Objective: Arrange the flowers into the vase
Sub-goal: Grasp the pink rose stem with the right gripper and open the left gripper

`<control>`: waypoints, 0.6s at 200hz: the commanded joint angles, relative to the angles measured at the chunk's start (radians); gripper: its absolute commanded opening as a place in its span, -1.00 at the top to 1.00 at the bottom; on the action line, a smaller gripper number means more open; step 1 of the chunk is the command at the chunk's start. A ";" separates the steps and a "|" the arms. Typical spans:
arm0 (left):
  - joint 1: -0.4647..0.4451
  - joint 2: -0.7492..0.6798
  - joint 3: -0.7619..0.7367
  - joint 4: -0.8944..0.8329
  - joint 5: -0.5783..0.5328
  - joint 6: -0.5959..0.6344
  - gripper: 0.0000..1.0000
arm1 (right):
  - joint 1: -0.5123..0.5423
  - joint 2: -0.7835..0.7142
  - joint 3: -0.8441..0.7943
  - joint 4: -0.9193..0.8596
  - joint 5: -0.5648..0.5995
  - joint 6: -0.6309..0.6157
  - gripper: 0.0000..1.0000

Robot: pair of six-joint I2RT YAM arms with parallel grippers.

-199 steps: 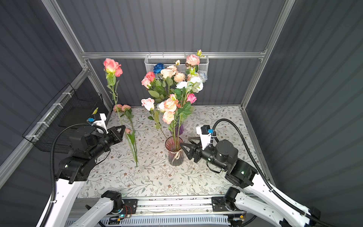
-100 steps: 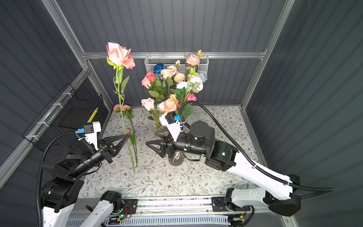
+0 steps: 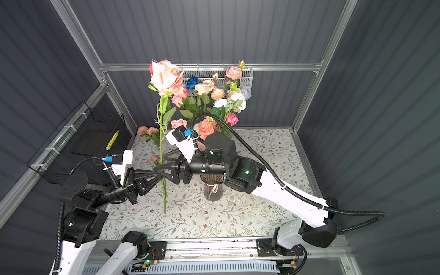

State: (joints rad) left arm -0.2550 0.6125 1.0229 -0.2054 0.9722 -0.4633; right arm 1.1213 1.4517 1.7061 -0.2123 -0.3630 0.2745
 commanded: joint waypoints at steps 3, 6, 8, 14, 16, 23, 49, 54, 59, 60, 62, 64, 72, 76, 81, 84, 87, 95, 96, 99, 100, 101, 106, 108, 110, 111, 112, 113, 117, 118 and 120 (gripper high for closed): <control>-0.003 0.000 -0.002 0.021 0.052 0.008 1.00 | 0.003 0.003 0.038 -0.002 -0.023 -0.007 0.23; -0.003 0.002 -0.002 0.021 0.050 0.008 1.00 | 0.003 0.002 0.037 -0.002 -0.022 -0.009 0.30; -0.003 0.002 -0.003 0.020 0.048 0.009 1.00 | 0.003 0.001 0.037 -0.002 -0.021 -0.009 0.35; -0.003 0.003 0.000 0.012 0.037 0.010 1.00 | 0.003 -0.002 0.034 -0.002 -0.015 -0.011 0.47; -0.003 0.003 0.001 0.009 0.031 0.010 1.00 | 0.003 -0.003 0.033 -0.002 -0.013 -0.011 0.50; -0.002 0.004 0.003 -0.004 0.013 0.014 1.00 | 0.003 -0.010 0.026 -0.001 -0.008 -0.012 0.61; -0.003 0.009 0.008 -0.037 -0.066 0.009 0.02 | 0.003 -0.046 -0.024 0.011 0.016 -0.013 0.91; -0.003 0.010 0.006 -0.036 -0.079 0.004 -0.21 | 0.003 -0.058 -0.036 0.014 0.041 -0.013 0.95; -0.003 0.009 0.003 -0.035 -0.090 -0.001 -0.41 | 0.002 -0.068 -0.051 0.016 0.063 -0.013 0.98; -0.003 0.009 0.003 -0.034 -0.092 -0.003 -0.45 | 0.003 -0.069 -0.053 0.016 0.065 -0.014 0.99; -0.003 0.009 0.002 -0.032 -0.098 -0.005 -0.51 | 0.003 -0.075 -0.058 0.016 0.068 -0.013 1.00; -0.003 0.008 0.001 -0.030 -0.102 -0.008 -0.57 | 0.003 -0.078 -0.064 0.016 0.072 -0.013 1.00; -0.003 0.001 -0.004 -0.018 -0.122 -0.016 -0.85 | 0.003 -0.098 -0.088 0.016 0.084 -0.017 1.00; -0.003 -0.002 -0.008 -0.015 -0.131 -0.021 -0.98 | 0.002 -0.107 -0.100 0.016 0.090 -0.017 1.00; -0.003 -0.007 -0.009 -0.009 -0.145 -0.023 -0.99 | 0.003 -0.120 -0.115 0.013 0.099 -0.018 1.00; -0.003 -0.012 -0.010 -0.004 -0.150 -0.025 -0.99 | 0.003 -0.126 -0.126 0.011 0.104 -0.018 1.00; -0.003 -0.015 -0.010 -0.002 -0.159 -0.027 -0.99 | 0.003 -0.136 -0.135 0.009 0.109 -0.018 1.00; -0.003 -0.022 -0.009 -0.003 -0.183 -0.029 -0.99 | 0.003 -0.160 -0.166 0.007 0.124 -0.018 1.00; -0.003 -0.024 -0.009 -0.002 -0.186 -0.028 -0.99 | 0.003 -0.163 -0.169 0.007 0.126 -0.018 1.00; -0.003 -0.026 -0.009 -0.003 -0.199 -0.029 -0.99 | 0.003 -0.173 -0.181 0.007 0.133 -0.020 1.00; -0.003 -0.027 -0.009 -0.003 -0.202 -0.029 -0.99 | 0.002 -0.176 -0.184 0.006 0.134 -0.020 1.00; -0.003 -0.027 -0.009 -0.004 -0.208 -0.029 -0.99 | 0.003 -0.180 -0.188 0.006 0.137 -0.020 1.00; -0.003 -0.031 -0.006 -0.010 -0.229 -0.029 -0.99 | 0.002 -0.196 -0.206 0.002 0.148 -0.021 1.00; -0.003 -0.032 -0.008 -0.012 -0.237 -0.027 -0.99 | 0.002 -0.202 -0.212 0.000 0.152 -0.021 1.00; -0.003 -0.033 -0.009 -0.015 -0.246 -0.025 -0.99 | 0.003 -0.208 -0.219 -0.003 0.158 -0.023 1.00; -0.003 -0.033 -0.010 -0.017 -0.251 -0.025 -0.99 | 0.003 -0.211 -0.222 -0.003 0.160 -0.025 1.00; -0.003 -0.034 -0.010 -0.018 -0.255 -0.024 -0.99 | 0.003 -0.215 -0.225 -0.004 0.163 -0.025 1.00; -0.003 -0.034 -0.010 -0.020 -0.262 -0.023 -0.99 | 0.002 -0.218 -0.228 -0.006 0.166 -0.026 1.00; -0.003 -0.033 -0.009 -0.034 -0.290 -0.019 -0.99 | 0.003 -0.231 -0.240 -0.010 0.177 -0.029 1.00; -0.003 -0.033 -0.009 -0.039 -0.297 -0.018 -0.99 | 0.003 -0.234 -0.243 -0.011 0.179 -0.030 1.00; -0.003 -0.033 -0.009 -0.047 -0.311 -0.015 -0.99 | 0.002 -0.240 -0.249 -0.014 0.186 -0.031 1.00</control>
State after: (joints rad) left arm -0.2550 0.5976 1.0199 -0.2234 0.7963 -0.4782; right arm 1.1210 1.2789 1.5143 -0.2134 -0.2565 0.2638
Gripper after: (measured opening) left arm 0.996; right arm 0.066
